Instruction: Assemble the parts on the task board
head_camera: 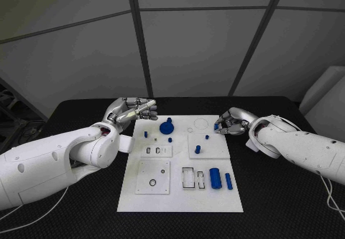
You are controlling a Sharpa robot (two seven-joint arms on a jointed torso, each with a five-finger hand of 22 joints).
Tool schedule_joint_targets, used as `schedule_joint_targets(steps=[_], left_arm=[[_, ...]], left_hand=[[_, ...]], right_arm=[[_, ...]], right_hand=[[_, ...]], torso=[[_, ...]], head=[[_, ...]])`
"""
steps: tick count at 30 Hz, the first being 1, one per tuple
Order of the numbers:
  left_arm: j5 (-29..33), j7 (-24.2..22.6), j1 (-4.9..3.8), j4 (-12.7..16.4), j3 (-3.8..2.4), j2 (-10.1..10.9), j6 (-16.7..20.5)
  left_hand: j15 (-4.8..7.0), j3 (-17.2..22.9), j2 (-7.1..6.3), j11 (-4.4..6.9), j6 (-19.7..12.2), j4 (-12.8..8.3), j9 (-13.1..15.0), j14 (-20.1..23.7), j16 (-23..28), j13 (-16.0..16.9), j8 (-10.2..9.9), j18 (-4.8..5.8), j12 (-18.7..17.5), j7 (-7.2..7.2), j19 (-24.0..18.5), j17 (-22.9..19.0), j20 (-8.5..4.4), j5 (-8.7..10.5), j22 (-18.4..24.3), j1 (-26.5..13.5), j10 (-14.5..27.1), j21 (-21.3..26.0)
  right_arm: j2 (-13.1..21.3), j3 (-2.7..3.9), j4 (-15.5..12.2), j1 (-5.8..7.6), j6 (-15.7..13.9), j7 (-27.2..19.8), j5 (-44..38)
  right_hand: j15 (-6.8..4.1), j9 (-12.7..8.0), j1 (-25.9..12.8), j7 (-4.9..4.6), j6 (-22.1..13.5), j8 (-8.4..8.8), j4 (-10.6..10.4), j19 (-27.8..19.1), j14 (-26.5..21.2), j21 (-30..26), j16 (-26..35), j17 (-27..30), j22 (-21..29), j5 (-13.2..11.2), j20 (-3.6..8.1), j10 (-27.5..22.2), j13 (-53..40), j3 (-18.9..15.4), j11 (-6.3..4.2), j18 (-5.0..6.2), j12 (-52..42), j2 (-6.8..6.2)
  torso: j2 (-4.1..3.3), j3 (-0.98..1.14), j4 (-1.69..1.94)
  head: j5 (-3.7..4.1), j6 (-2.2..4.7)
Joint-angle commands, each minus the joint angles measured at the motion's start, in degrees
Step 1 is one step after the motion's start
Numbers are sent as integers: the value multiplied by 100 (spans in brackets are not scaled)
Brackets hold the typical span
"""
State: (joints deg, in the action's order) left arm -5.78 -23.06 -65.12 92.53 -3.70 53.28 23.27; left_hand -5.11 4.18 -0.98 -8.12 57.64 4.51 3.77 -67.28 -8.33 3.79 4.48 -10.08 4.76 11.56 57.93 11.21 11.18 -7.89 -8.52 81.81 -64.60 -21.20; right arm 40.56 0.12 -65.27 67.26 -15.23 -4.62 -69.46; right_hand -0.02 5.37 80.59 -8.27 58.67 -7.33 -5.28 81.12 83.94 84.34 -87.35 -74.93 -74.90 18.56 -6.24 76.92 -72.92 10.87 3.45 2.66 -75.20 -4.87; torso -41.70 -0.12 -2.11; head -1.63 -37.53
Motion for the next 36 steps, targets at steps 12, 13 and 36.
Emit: schedule_joint_targets(steps=[12, 13, 36], left_arm=[[-34, -4, -6, -4, -4, 11, -46], [-34, -3, -6, -6, -4, 14, -46], [-34, 15, -8, -26, -4, 64, -39]], left_hand=[[-15, 6, 8, -16, 42, -24, -5, -37, 13, 4, -36, -31, -21, 16, 27, 10, 0, 34, 5, -31, -13, 30], [-15, 6, 8, -16, 42, -24, -5, -37, 13, 4, -36, -31, -21, 16, 27, 10, 0, 34, 5, -31, -13, 30], [-17, 8, 5, -21, 37, -30, -6, -37, 24, 3, -44, -31, -31, 20, 25, 17, 1, 37, 7, -32, -9, 34]], right_arm=[[112, 2, -322, -1, -422, -118, 242], [138, 3, -387, -1, -447, -91, 244], [-162, 38, -1769, 126, -466, 996, -612]], right_hand=[[-93, 74, 66, 77, 232, -143, 41, 163, 512, 93, -68, -1103, -581, 82, 52, 146, -120, 113, -64, -42, -115, 140], [-94, 75, 60, 77, 230, -143, 40, 164, 513, 94, -71, -1109, -583, 87, 54, 147, -122, 112, -65, -42, -116, 136], [-99, 77, 55, 79, 226, -141, 41, 221, 519, 131, -82, -1133, -655, 98, 61, 156, -131, 118, -69, -60, -123, 136]], torso=[[7, 3, -11], [6, 2, -13], [-2, -10, 11]], head=[[-9, -7], [-12, -3], [-88, -2]])
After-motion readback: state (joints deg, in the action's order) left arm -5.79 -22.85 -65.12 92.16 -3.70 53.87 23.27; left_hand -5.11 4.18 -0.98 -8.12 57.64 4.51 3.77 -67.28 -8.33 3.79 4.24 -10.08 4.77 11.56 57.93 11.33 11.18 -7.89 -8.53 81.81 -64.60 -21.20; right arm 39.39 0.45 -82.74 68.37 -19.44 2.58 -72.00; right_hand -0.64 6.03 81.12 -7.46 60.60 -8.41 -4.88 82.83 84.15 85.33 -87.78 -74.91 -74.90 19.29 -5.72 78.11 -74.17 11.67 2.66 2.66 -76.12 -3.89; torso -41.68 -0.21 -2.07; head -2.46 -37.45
